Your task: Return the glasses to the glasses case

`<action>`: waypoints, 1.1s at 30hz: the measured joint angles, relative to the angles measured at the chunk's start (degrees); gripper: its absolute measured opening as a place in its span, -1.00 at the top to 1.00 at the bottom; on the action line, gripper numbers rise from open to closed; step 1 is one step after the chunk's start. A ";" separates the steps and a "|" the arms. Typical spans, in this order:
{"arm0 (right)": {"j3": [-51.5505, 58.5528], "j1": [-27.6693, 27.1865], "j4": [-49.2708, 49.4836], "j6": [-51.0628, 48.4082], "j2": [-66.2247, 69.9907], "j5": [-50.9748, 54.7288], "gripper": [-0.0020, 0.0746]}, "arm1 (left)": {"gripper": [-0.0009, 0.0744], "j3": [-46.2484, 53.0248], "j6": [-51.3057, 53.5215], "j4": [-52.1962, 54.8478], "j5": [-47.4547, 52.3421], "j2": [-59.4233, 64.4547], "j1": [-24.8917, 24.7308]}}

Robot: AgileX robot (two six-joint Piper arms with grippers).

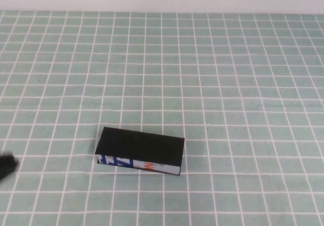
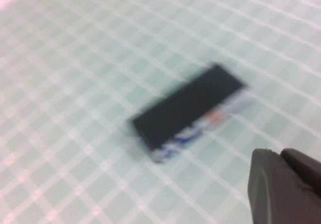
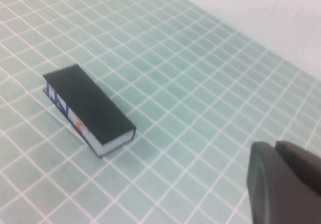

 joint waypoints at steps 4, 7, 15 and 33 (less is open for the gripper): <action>5.73 0.00 -2.22 3.81 -6.21 -0.13 0.98 | 0.98 0.00 -6.69 9.09 -3.00 0.76 0.00; 9.05 0.00 -4.18 7.75 -9.70 -0.55 0.98 | 0.98 0.00 -9.04 11.31 -2.62 0.31 0.00; 19.13 0.00 -4.46 13.17 -17.88 -3.14 0.98 | 0.98 0.00 -9.92 7.01 0.13 -4.05 0.00; 28.75 0.00 -3.73 13.67 -20.59 -7.56 0.98 | 0.98 0.00 -9.46 2.82 -0.85 -4.38 0.00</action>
